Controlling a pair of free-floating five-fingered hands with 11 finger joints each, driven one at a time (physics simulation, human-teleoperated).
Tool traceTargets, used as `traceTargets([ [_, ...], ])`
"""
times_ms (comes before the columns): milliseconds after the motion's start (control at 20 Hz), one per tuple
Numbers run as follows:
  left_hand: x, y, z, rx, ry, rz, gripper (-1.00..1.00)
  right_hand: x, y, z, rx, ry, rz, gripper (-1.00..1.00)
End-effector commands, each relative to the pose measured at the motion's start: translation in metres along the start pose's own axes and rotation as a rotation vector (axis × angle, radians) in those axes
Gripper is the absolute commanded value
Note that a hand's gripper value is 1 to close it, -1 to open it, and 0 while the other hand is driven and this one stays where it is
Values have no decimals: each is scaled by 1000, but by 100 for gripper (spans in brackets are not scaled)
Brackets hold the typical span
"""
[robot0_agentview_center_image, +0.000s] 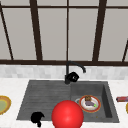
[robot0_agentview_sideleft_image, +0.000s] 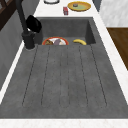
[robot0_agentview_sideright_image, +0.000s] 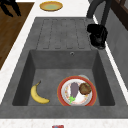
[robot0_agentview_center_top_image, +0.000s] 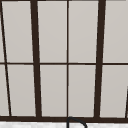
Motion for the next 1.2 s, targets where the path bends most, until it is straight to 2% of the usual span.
traceTargets([
  [0, 0, 0, 0, 0, 0, 0, 0, 22, -20, 14, -10, 5, 10, 100],
  [1000, 0, 0, 0, 0, 0, 0, 0, 30, -15, 18, -66, 143, -17, 100],
  [1050, 0, 0, 0, 0, 0, 0, 0, 16, -5, 12, -54, 140, -24, 100],
  [1100, 0, 0, 0, 0, 0, 0, 0, 9, 5, 3, -65, 142, -33, -100],
  [1150, 0, 0, 0, 0, 0, 0, 0, 8, 5, 2, -47, 155, -52, -100],
])
